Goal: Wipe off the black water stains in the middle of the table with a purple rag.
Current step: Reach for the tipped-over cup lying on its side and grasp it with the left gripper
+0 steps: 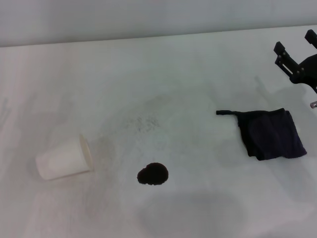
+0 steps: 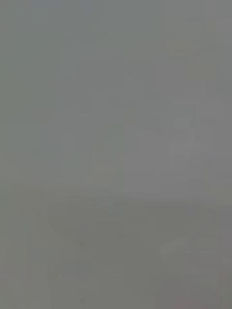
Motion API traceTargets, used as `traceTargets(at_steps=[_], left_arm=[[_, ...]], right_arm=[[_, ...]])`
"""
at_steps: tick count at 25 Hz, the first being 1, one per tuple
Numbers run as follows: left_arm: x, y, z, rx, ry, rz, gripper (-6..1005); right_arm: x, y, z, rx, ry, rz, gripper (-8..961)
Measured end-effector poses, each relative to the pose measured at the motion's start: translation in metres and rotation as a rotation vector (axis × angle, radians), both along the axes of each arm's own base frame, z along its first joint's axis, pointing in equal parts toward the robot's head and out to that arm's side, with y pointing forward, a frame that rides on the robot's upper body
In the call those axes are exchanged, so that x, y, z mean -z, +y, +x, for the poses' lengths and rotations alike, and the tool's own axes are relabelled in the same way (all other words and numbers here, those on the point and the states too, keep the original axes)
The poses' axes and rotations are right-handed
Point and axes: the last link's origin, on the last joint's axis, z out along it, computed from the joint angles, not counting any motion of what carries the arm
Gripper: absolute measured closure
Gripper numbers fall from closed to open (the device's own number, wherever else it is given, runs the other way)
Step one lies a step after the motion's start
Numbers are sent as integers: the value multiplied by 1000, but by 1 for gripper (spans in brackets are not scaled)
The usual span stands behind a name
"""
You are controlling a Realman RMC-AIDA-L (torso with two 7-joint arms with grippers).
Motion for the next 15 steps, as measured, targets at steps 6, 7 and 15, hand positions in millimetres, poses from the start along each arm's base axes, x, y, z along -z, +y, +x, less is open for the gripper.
traceTargets(at_steps=[6,7,15], left_arm=[[0,2,5,35,-1,-25,124],[0,3,6,49,-3,-37,124],[-38,15,21,163,4,-306,125]], right_arm=[[1,2,-1,1,1,-5,119],[1,2,-1,1,2,-5,119],[2,2,2,24,25,-12,120]])
